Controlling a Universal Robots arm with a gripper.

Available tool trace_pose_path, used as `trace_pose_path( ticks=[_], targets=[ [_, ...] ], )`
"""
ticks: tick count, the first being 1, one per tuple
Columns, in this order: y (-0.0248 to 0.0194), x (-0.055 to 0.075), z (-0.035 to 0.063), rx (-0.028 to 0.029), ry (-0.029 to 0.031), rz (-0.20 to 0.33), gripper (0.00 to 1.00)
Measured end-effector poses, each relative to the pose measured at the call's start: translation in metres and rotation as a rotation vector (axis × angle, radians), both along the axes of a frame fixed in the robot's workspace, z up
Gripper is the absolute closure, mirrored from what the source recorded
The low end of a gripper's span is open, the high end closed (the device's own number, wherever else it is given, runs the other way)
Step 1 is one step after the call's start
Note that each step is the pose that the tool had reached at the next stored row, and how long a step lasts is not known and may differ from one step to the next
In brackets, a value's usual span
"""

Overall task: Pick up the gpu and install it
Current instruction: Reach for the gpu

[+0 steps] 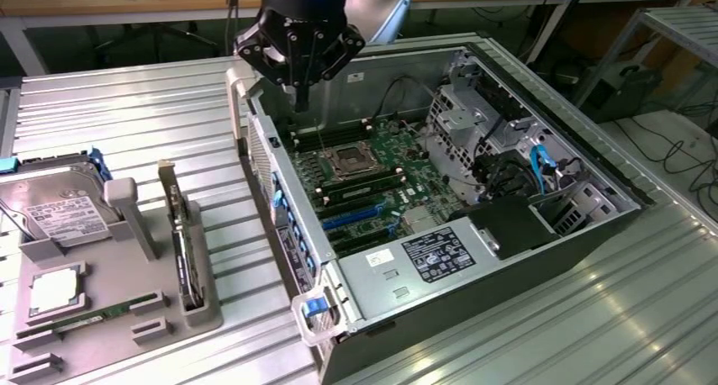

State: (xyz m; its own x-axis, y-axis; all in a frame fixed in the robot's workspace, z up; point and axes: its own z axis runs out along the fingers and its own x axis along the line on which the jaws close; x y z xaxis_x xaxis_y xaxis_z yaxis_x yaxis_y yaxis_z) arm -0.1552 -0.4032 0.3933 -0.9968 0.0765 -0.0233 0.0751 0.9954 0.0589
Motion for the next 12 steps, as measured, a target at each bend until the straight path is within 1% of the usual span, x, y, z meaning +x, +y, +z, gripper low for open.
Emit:
trace_pose_path(
  ticks=[8, 12],
  targets=[
    [-0.0071, -0.004, -0.0001, 0.0, 0.0, 0.0, 0.89],
    [-0.0144, -0.007, -0.0003, 0.0, -0.0001, 0.001, 0.89]
  ],
)
